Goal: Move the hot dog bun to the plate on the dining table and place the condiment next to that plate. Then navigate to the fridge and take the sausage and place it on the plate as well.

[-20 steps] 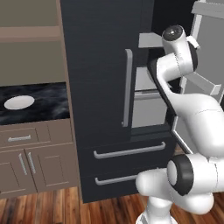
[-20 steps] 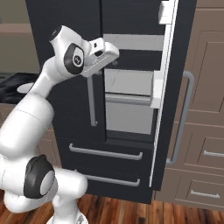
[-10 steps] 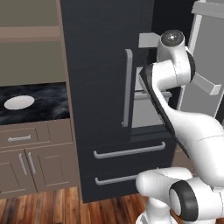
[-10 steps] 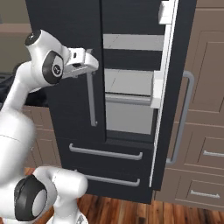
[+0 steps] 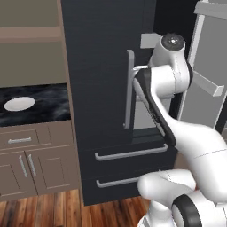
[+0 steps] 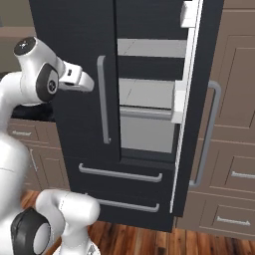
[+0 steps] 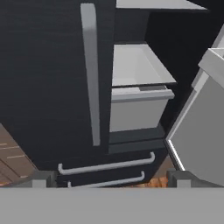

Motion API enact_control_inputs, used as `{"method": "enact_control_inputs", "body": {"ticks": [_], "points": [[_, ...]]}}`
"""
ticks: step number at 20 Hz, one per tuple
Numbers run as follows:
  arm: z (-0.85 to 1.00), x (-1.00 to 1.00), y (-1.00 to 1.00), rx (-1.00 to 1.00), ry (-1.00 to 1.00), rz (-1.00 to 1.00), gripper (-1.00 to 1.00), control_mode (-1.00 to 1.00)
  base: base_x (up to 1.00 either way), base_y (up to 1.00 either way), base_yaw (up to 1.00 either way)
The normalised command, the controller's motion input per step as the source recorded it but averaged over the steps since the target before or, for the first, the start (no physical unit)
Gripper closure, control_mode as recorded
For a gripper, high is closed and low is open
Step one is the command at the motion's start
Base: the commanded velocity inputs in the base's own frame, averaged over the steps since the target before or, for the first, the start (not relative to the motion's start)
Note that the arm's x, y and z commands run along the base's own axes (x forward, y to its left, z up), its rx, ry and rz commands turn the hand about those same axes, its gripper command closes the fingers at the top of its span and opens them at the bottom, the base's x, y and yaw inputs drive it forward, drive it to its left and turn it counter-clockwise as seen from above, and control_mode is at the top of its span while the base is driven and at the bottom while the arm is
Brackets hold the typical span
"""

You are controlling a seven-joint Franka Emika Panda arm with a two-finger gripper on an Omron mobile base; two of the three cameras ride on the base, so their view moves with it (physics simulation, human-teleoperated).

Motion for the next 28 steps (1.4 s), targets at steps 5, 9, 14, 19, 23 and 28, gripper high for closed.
{"method": "enact_control_inputs", "body": {"ticks": [5,9,14,19,23,28], "points": [[-0.12,0.12,0.32,0.04,-0.03,0.0,-1.0,-1.0,0.0,0.0,0.0],[-0.05,0.41,0.01,0.0,-0.09,0.0,-1.0,-1.0,0.0,0.0,0.0],[-0.02,0.53,0.0,0.0,-0.03,0.03,-1.0,-1.0,0.0,0.0,0.0],[-0.06,0.58,0.0,0.03,0.0,0.04,-1.0,-1.0,0.0,0.0,0.0],[-0.1,0.41,-0.05,0.0,0.0,0.01,-1.0,-1.0,0.0,0.0,0.0],[-0.14,0.44,-0.04,0.0,0.0,0.0,-1.0,-1.0,0.0,0.0,0.0]]}}
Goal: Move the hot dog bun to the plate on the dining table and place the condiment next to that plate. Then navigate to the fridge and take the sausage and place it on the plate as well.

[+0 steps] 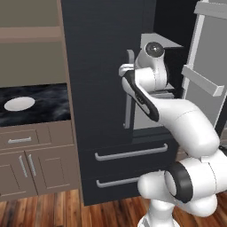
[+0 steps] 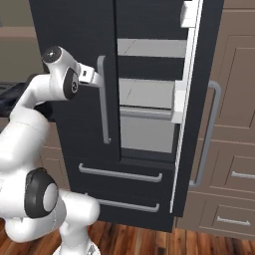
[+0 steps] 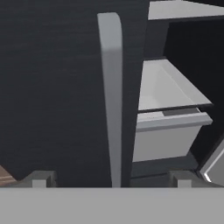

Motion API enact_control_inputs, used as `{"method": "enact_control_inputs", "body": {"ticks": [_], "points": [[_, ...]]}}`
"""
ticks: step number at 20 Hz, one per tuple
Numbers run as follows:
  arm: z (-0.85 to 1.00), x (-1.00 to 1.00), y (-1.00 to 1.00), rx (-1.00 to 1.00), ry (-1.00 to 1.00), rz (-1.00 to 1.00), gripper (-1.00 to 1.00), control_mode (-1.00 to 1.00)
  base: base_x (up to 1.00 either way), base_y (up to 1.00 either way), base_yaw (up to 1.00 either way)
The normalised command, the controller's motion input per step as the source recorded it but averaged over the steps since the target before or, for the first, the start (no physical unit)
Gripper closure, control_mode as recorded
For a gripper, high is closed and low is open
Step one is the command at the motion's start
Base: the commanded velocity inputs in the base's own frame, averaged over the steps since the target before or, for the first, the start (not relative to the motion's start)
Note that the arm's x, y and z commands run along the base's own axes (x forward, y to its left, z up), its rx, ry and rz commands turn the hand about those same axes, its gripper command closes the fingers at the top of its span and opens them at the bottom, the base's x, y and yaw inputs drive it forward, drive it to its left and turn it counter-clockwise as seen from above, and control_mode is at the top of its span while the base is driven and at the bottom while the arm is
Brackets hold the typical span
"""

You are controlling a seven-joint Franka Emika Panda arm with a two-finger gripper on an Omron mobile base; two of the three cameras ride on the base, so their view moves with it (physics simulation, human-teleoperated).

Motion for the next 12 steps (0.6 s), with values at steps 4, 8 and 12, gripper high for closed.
{"method": "enact_control_inputs", "body": {"ticks": [4,8,12], "points": [[-0.16,0.6,0.0,0.0,0.0,0.0,-1.0,-1.0,0.0,0.0,0.0],[-0.16,0.59,-0.02,0.0,0.0,0.0,-1.0,-1.0,0.0,0.0,0.0],[-0.16,0.53,-0.06,0.0,0.0,0.0,-1.0,-1.0,0.0,0.0,0.0]]}}
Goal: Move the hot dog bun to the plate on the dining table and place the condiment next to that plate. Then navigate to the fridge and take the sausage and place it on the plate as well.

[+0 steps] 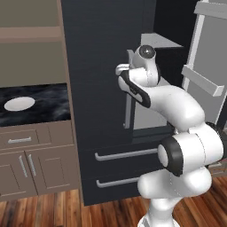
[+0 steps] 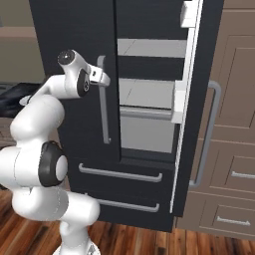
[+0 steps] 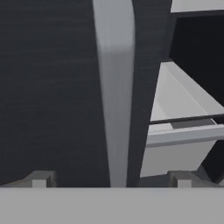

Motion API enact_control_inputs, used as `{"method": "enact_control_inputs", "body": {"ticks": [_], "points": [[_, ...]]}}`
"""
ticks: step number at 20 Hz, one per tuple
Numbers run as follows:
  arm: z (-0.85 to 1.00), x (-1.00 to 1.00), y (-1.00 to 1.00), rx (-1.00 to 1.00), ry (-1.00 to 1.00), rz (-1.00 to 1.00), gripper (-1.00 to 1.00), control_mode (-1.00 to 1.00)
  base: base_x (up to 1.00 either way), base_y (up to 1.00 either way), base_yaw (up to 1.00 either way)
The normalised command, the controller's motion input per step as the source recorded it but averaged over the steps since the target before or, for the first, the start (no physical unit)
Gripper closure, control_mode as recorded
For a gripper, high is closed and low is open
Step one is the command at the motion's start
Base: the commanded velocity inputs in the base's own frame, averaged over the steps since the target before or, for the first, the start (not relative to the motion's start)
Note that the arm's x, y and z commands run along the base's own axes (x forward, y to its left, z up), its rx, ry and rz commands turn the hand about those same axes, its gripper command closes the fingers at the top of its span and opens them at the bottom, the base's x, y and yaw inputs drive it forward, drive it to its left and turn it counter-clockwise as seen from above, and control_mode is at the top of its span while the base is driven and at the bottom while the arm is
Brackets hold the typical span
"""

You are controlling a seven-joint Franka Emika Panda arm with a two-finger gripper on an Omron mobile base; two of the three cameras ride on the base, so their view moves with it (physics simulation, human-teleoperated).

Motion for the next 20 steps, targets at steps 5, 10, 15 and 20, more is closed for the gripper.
{"method": "enact_control_inputs", "body": {"ticks": [5,10,15,20], "points": [[-0.15,0.54,-0.06,0.0,0.0,0.0,-1.0,-1.0,0.0,0.0,0.0],[-0.13,0.55,-0.04,0.0,0.0,0.0,-1.0,-1.0,0.0,0.0,0.0],[-0.1,0.54,0.0,0.0,0.0,0.0,-1.0,-1.0,0.0,0.0,0.0],[-0.11,0.46,0.0,0.0,0.0,0.0,-1.0,-1.0,0.0,0.0,0.0]]}}
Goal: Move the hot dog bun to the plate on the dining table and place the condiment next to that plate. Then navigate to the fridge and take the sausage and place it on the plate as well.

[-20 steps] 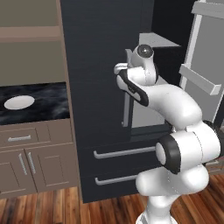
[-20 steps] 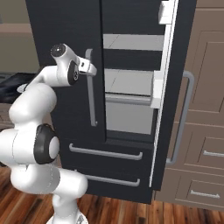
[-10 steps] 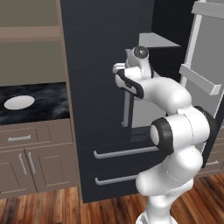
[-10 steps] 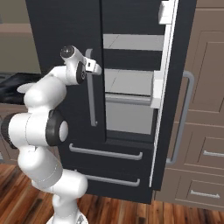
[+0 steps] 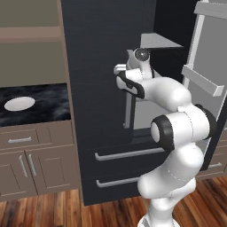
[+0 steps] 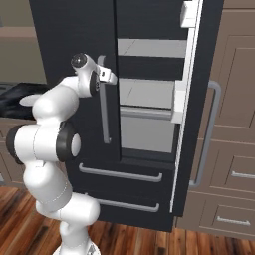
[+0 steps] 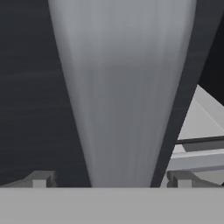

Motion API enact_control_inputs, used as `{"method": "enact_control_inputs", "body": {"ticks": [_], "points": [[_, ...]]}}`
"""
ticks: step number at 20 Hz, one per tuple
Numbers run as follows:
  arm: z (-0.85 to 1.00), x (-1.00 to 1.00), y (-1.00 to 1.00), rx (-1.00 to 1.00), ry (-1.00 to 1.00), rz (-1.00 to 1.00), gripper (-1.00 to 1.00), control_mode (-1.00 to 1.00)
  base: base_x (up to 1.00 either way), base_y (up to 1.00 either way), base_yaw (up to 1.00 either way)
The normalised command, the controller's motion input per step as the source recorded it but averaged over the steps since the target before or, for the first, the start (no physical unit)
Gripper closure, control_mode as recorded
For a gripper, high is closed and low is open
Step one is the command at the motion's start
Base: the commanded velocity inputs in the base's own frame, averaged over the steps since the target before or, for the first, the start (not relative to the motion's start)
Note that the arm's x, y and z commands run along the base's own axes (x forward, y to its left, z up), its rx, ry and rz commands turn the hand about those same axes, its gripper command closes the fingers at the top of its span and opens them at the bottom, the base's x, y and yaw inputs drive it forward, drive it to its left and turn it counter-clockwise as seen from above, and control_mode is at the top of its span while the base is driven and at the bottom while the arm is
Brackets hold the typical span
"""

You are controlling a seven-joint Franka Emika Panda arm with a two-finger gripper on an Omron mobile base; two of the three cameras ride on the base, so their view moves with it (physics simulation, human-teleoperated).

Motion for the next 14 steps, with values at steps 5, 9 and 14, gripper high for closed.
{"method": "enact_control_inputs", "body": {"ticks": [5,9,14], "points": [[-0.19,0.41,0.0,0.0,0.0,0.0,1.0,-1.0,0.0,0.0,0.0],[-0.16,0.31,0.0,0.01,0.0,0.01,1.0,-1.0,0.0,0.0,0.0],[-0.1,-0.06,0.04,0.0,0.01,0.0,1.0,-1.0,0.0,0.0,0.0]]}}
